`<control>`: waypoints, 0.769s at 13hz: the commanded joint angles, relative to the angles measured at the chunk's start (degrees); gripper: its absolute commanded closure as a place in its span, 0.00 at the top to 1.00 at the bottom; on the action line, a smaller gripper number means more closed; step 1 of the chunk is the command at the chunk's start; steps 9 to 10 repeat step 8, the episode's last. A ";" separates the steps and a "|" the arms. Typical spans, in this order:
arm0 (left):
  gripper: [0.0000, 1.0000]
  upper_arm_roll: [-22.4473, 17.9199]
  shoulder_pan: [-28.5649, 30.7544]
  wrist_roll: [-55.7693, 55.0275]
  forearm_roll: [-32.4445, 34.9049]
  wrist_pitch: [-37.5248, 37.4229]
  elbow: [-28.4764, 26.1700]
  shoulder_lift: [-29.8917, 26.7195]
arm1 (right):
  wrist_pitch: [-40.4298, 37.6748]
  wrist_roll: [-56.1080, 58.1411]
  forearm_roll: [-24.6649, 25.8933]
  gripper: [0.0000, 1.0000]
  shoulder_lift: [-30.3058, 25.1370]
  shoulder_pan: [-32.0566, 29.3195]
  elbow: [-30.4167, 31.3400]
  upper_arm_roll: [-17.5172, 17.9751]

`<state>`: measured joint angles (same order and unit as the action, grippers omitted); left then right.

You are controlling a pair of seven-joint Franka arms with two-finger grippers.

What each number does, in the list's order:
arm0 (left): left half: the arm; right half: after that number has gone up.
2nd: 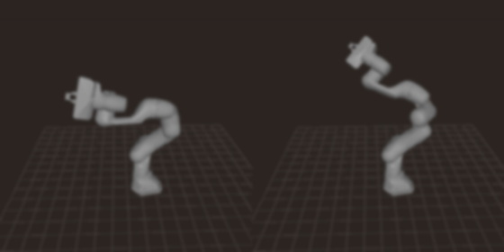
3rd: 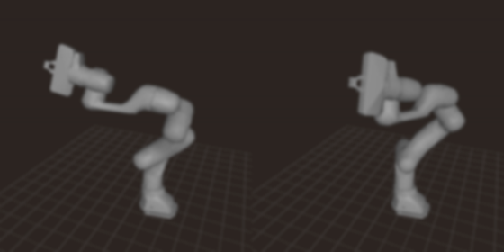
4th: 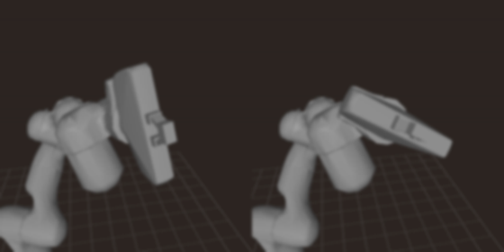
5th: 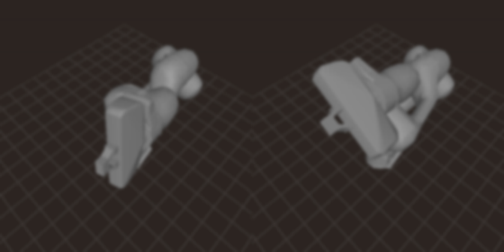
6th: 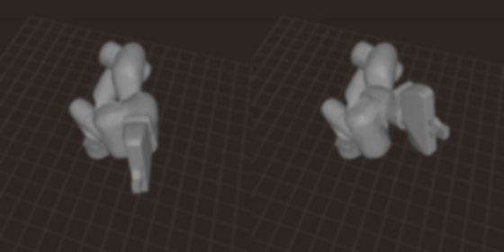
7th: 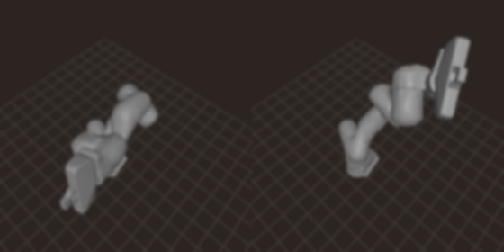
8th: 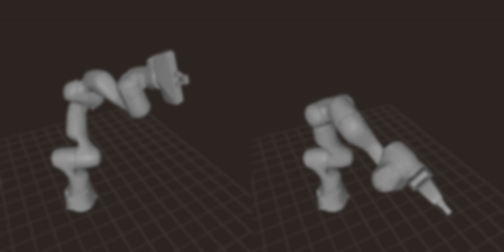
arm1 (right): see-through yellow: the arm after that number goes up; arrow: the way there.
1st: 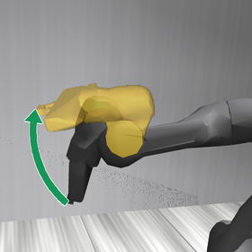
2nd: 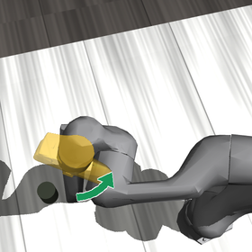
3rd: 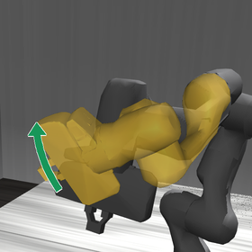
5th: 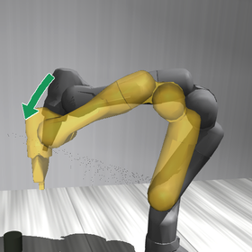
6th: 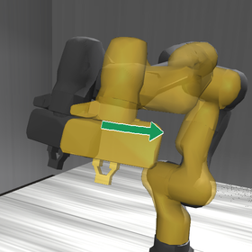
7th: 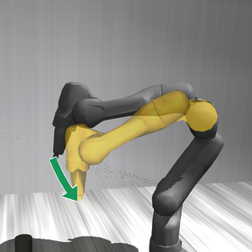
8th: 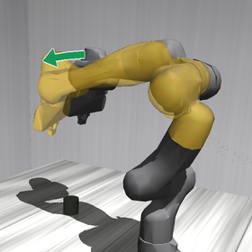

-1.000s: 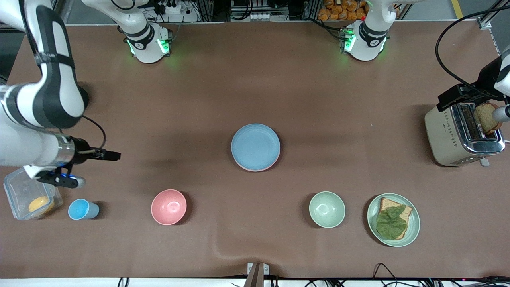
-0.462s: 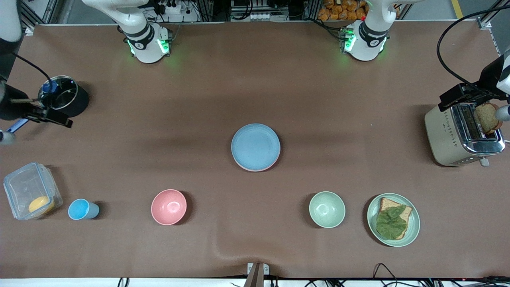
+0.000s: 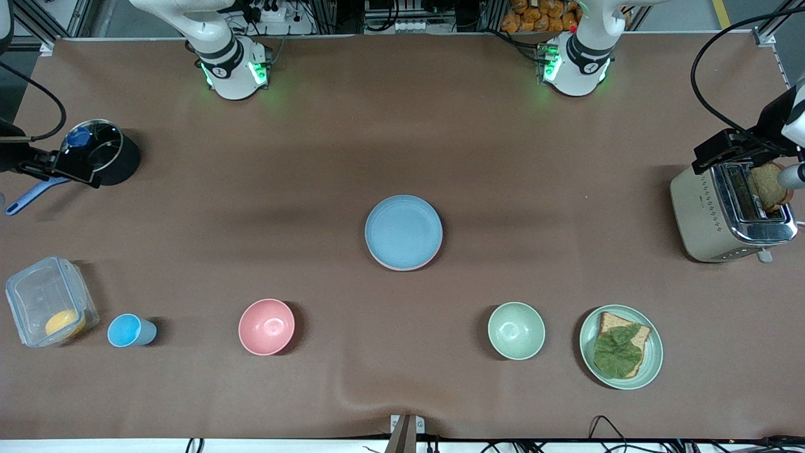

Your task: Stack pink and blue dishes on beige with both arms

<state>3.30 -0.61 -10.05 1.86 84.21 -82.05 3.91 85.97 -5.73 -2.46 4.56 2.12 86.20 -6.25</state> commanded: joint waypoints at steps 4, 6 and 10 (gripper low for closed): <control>1.00 0.22 0.17 1.70 -1.24 -0.98 0.05 -0.75 | -0.63 -0.16 1.14 1.00 0.98 -1.42 -2.44 3.00; 1.00 0.57 -0.18 1.79 -1.50 -0.98 0.14 -0.75 | -0.63 -0.24 1.23 1.00 1.07 -0.98 -2.44 2.92; 1.00 0.66 -0.27 1.79 -2.81 -0.89 0.14 -0.75 | -0.54 -0.24 1.23 1.00 1.15 -0.71 -2.44 2.91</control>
